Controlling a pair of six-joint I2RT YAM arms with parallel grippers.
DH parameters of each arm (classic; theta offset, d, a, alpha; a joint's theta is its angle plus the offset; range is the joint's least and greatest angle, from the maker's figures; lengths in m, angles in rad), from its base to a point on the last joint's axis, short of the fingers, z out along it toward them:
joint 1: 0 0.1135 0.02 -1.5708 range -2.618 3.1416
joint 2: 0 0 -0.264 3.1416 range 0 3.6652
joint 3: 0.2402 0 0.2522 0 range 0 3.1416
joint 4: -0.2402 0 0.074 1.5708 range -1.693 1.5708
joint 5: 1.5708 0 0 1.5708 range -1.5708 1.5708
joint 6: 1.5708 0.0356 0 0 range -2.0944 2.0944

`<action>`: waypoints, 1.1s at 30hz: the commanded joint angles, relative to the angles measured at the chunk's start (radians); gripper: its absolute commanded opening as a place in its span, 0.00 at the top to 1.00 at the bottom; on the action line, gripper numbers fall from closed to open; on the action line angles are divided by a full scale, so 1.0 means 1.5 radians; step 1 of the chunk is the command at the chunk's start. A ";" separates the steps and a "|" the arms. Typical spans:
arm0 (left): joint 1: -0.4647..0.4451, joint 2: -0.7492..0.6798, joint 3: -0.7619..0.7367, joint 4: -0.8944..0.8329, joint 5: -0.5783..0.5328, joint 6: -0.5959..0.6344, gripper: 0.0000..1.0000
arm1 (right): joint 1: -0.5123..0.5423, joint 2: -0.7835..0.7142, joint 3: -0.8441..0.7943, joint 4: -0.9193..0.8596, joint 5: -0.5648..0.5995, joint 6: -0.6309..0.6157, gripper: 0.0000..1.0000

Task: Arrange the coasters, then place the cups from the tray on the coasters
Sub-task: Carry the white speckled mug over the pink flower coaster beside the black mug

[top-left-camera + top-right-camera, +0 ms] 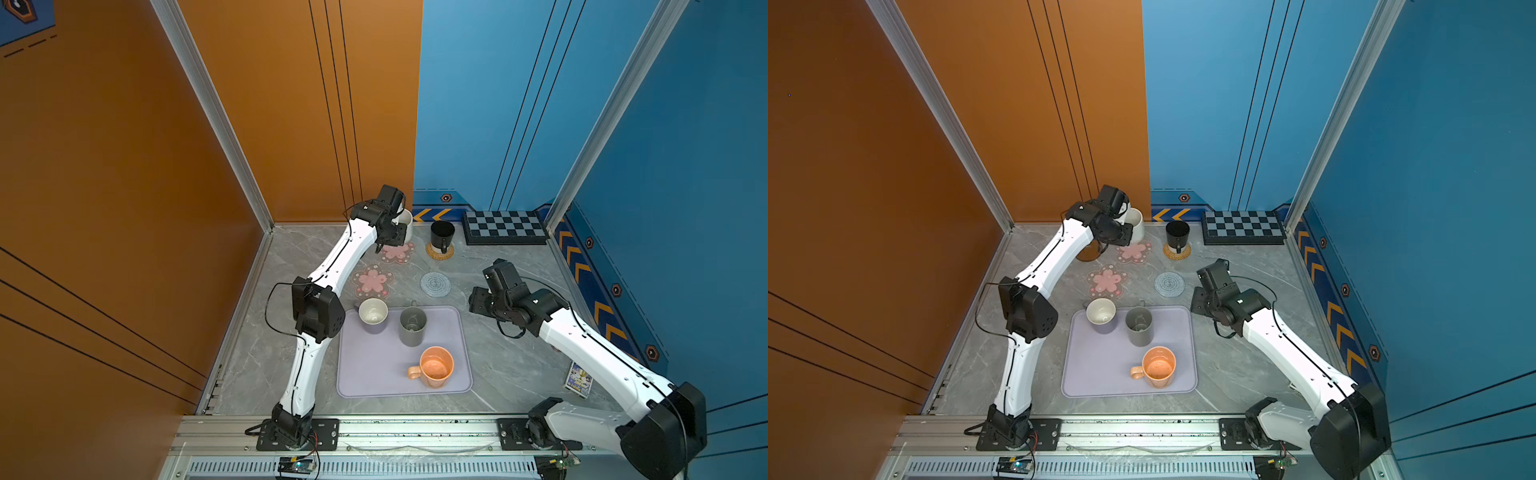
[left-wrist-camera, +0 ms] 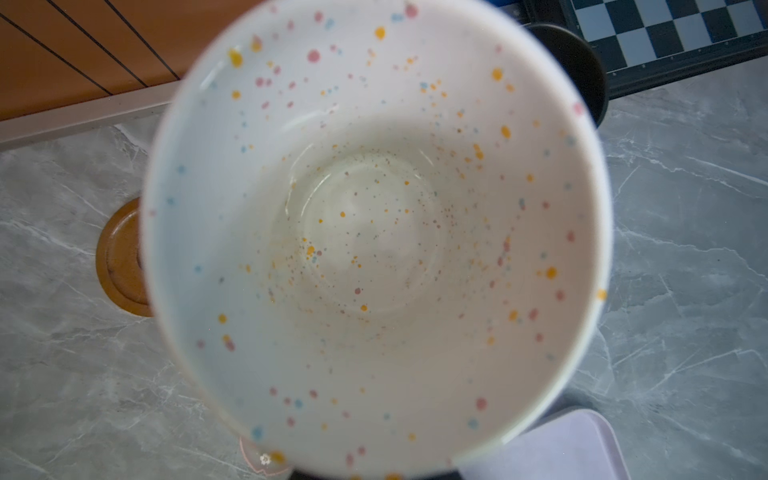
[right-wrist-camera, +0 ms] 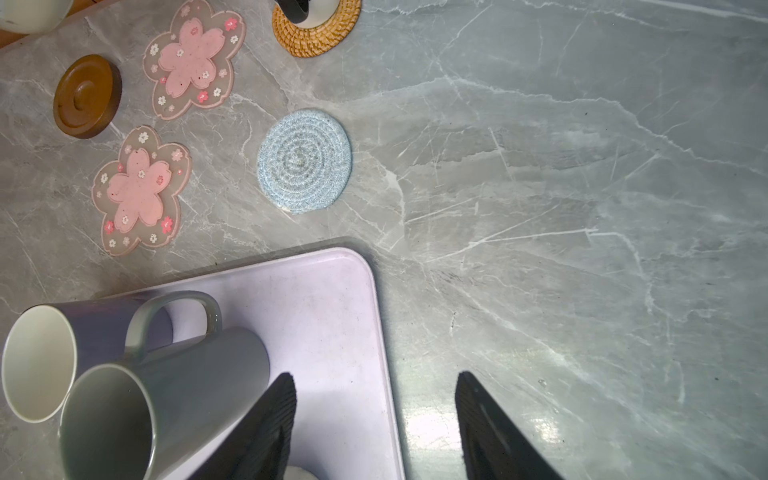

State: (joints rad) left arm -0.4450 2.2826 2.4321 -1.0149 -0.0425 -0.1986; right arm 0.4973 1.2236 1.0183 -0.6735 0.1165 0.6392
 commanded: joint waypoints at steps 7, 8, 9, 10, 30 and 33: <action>0.028 -0.004 0.041 0.040 -0.041 0.006 1.00 | 0.020 0.075 0.057 -0.008 0.039 -0.053 0.36; 0.029 -0.003 0.039 0.040 -0.042 0.003 1.00 | 0.022 0.083 0.061 -0.009 0.042 -0.058 0.36; 0.030 -0.001 0.039 0.040 -0.043 0.001 1.00 | 0.025 0.091 0.064 -0.009 0.046 -0.063 0.36; 0.030 0.001 0.041 0.040 -0.043 -0.001 1.00 | 0.026 0.095 0.067 -0.009 0.047 -0.066 0.36; 0.026 0.132 0.139 0.043 -0.050 -0.150 1.00 | 0.011 0.109 0.050 -0.003 0.076 -0.103 0.36; 0.026 0.143 0.140 0.047 -0.044 -0.163 1.00 | 0.007 0.110 0.041 0.004 0.068 -0.103 0.36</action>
State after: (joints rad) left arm -0.4065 2.5160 2.5813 -1.0130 -0.0860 -0.3946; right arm 0.5156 1.3861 1.0946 -0.6716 0.2070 0.5007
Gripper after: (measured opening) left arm 0.193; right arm 0.642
